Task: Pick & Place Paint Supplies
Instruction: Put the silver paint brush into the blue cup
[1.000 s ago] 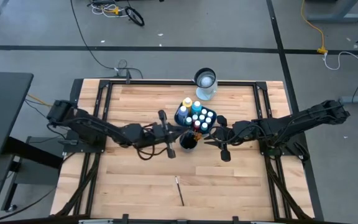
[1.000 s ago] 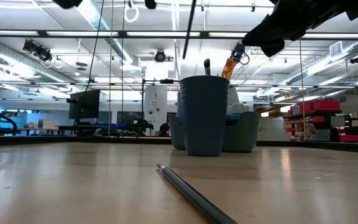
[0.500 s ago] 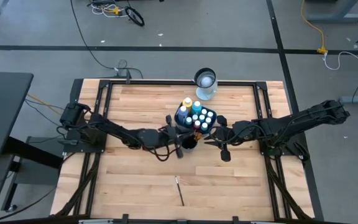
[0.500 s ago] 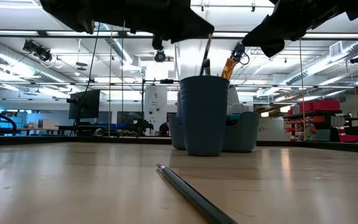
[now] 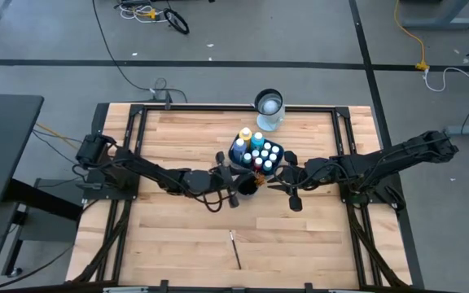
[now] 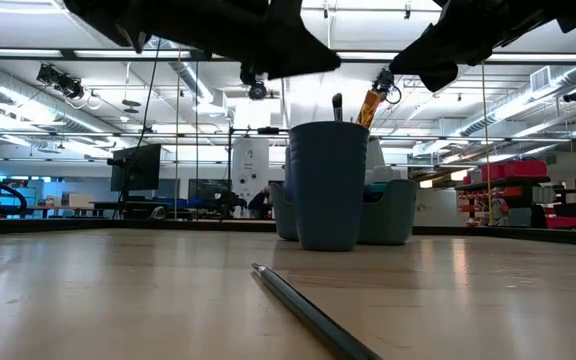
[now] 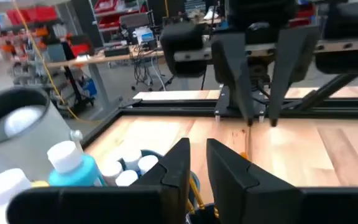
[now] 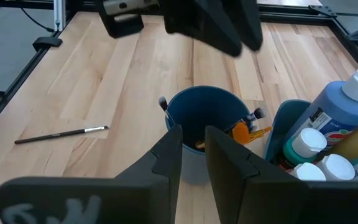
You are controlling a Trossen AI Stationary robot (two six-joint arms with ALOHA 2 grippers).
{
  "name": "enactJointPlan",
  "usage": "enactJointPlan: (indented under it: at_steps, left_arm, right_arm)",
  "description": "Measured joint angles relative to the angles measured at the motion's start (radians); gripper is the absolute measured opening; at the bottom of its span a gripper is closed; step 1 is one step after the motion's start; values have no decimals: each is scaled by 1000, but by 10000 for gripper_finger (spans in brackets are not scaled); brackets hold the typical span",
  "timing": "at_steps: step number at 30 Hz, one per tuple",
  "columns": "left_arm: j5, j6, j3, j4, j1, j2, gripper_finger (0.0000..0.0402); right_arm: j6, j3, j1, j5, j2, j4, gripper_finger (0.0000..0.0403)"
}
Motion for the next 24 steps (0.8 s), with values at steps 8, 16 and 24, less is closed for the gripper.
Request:
enactJointPlan:
  at_steps: [8,16,24]
  left_arm:
    - [55,71,1,-252,-60,-124,119]
    - [526,-163,2,-527,-66,-119,180]
    - [774,-131,1,-421,-95,62,185]
  right_arm:
    - [0,0,0,0,0,0,72]
    - [0,0,0,0,0,1,72]
    - [0,0,0,0,0,2,72]
